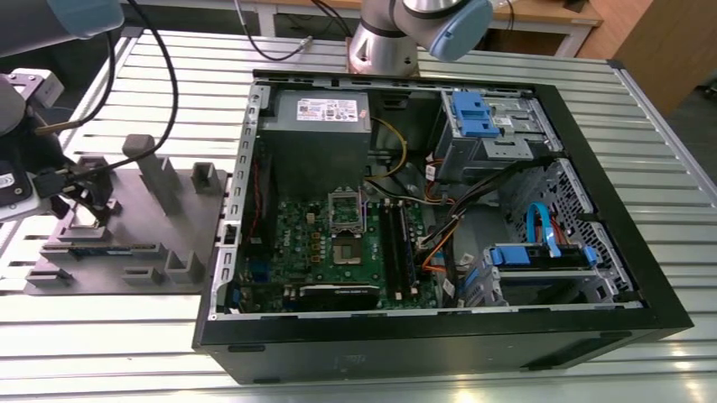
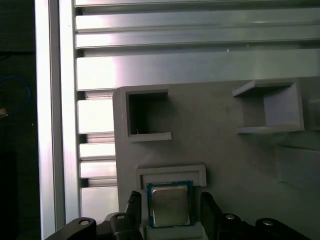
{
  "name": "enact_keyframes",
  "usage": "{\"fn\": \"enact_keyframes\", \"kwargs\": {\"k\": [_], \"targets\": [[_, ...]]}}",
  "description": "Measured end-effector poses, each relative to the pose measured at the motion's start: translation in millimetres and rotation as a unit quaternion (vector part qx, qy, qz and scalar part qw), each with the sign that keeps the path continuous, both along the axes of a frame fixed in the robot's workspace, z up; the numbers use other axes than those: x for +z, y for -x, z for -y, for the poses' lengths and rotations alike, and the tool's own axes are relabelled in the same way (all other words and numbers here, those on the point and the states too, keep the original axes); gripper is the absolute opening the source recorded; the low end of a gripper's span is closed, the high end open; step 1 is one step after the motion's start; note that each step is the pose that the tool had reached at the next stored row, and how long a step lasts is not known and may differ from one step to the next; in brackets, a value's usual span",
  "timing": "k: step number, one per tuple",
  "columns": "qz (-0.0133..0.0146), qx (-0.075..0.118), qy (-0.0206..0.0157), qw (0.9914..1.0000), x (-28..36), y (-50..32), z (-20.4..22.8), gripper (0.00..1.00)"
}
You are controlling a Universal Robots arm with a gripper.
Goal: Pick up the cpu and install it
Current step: 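Pick up the cpu and move it towards the insertion slot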
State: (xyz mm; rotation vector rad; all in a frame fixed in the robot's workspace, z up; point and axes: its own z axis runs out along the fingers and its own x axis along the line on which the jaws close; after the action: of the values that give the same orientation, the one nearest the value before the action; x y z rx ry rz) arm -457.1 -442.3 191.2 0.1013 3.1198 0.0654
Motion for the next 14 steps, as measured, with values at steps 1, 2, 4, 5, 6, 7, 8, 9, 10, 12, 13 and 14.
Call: {"fn": "enact_keyframes", "kwargs": {"k": [1, 2, 4, 5, 6, 7, 8, 9, 10, 12, 13, 14], "targets": [[-0.0001, 0.0, 0.0001, 1.0, -0.5, -0.4, 0.0, 0.6], [-0.0001, 0.0, 0.0001, 1.0, -1.0, -1.1, 0.0, 0.6], [-0.0001, 0.0, 0.0001, 1.0, -1.6, -2.4, 0.0, 0.6], [-0.0001, 0.0, 0.0, 1.0, -1.9, -2.7, 0.0, 0.6], [-0.0003, 0.0, 0.0002, 1.0, -1.9, -2.7, 0.0, 0.6], [-0.0003, 0.0, 0.0003, 1.0, -2.1, -2.7, 0.0, 0.6], [-0.0002, 0.001, 0.0003, 1.0, -2.6, -2.7, 0.1, 0.6], [-0.0002, 0.001, 0.0003, 1.0, -3.2, -2.7, 0.3, 0.6], [-0.0002, 0.002, 0.0004, 1.0, -3.7, -2.7, 0.4, 0.6], [-0.0001, 0.003, 0.0003, 0.99999, -4.9, -2.8, 0.4, 0.6], [-0.0001, 0.004, 0.0003, 0.99999, -5.6, -2.8, 0.5, 0.6], [-0.0002, 0.005, 0.0004, 0.99999, -6.1, -2.7, 0.5, 0.6]]}}
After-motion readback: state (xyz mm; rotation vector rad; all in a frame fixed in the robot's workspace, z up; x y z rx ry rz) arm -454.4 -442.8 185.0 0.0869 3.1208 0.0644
